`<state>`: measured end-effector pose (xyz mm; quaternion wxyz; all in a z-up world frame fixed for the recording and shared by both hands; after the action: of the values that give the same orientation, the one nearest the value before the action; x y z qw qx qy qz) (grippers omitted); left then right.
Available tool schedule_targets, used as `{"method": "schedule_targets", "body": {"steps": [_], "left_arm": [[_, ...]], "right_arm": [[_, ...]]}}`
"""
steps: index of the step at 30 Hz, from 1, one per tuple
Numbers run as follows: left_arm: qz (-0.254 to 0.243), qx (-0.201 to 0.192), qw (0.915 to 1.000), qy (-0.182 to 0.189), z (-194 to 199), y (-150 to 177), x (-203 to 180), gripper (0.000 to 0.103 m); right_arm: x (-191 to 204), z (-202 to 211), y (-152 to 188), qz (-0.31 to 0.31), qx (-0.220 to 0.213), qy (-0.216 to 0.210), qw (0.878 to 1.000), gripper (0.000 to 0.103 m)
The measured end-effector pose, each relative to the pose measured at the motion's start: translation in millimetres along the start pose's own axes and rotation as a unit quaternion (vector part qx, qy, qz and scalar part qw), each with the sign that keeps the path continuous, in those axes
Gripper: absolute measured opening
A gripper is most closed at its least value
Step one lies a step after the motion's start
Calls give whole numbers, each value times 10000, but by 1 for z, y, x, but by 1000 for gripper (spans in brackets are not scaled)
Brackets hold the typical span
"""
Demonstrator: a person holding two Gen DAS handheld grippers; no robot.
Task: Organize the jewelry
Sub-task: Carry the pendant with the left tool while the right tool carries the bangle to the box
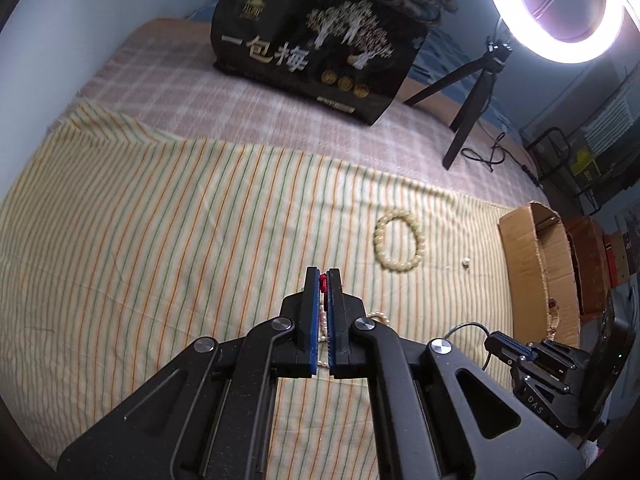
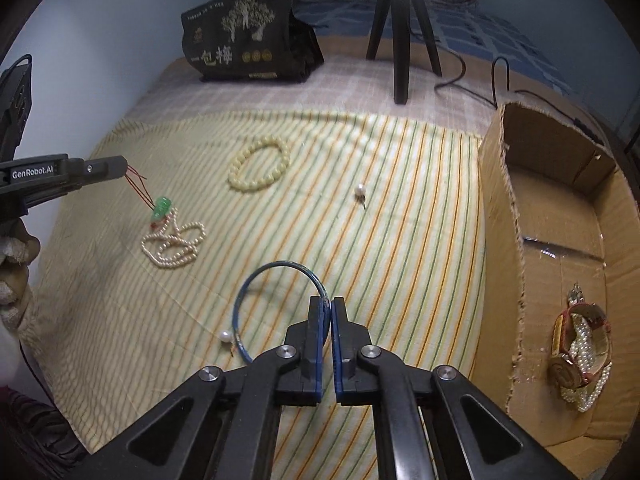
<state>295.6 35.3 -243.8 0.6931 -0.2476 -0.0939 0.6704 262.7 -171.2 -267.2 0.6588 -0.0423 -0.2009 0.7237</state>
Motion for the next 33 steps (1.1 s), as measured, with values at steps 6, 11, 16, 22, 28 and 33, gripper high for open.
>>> {"method": "schedule_targets", "body": {"steps": [6, 11, 16, 22, 28, 33], "left_arm": [[-47, -317, 9995, 79, 27, -10, -7, 0], [-110, -577, 9981, 177, 49, -19, -17, 0], [-179, -746, 9968, 231, 63, -24, -26, 0], [-276, -868, 9953, 341, 75, -27, -41, 0], [-410, -984, 9926, 579, 86, -32, -67, 0], [-541, -1053, 9900, 763, 93, -36, -90, 0]], "right_arm": [[12, 21, -8, 56, -313, -120, 9994, 1], [17, 42, -18, 76, -600, -173, 9980, 0], [19, 65, -27, 58, -895, -236, 9957, 0], [16, 82, -37, -55, -1110, -324, 9933, 0], [2, 99, -47, -208, -1317, -313, 9906, 0], [-14, 114, -53, -342, -1477, -287, 9880, 0]]}}
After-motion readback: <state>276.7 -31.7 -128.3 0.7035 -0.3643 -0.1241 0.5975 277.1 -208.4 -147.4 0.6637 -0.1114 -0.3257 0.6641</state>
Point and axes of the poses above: each gripper's, at about its wrist camera, not at the fingertips, and z roughly against the way its jaws point, x to its left, y to its underside, the point moved 9 cm from there along -z, roughly the way its jaws point, and after that the axes turned 12 degrees about -z, right-handed, at the moved point
